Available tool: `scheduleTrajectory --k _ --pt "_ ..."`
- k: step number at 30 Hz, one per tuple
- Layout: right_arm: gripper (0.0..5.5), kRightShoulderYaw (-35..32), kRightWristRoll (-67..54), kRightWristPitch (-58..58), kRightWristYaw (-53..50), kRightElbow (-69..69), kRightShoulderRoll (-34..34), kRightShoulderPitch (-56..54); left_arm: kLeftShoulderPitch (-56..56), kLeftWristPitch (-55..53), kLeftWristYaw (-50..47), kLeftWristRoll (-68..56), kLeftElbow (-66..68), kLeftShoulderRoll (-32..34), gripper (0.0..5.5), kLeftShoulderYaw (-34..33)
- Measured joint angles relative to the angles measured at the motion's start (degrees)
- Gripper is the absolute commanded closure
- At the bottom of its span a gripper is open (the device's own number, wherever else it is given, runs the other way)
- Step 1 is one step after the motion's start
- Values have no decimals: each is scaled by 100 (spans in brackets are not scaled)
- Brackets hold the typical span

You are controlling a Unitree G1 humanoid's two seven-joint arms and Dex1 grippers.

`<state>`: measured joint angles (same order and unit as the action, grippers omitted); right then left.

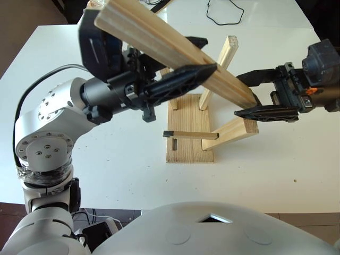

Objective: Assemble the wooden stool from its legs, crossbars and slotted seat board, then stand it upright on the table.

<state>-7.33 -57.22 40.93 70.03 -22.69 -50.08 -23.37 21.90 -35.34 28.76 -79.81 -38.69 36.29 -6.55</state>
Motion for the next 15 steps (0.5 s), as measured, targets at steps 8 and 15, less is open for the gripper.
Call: scheduleTrajectory --k 8,15 --pt "244 -113 290 -141 -284 433 123 -51 373 36 -236 -171 284 -64 346 -371" --pt "244 -51 551 -274 -455 567 357 -51 493 23 -249 -353 483 -46 346 -548"
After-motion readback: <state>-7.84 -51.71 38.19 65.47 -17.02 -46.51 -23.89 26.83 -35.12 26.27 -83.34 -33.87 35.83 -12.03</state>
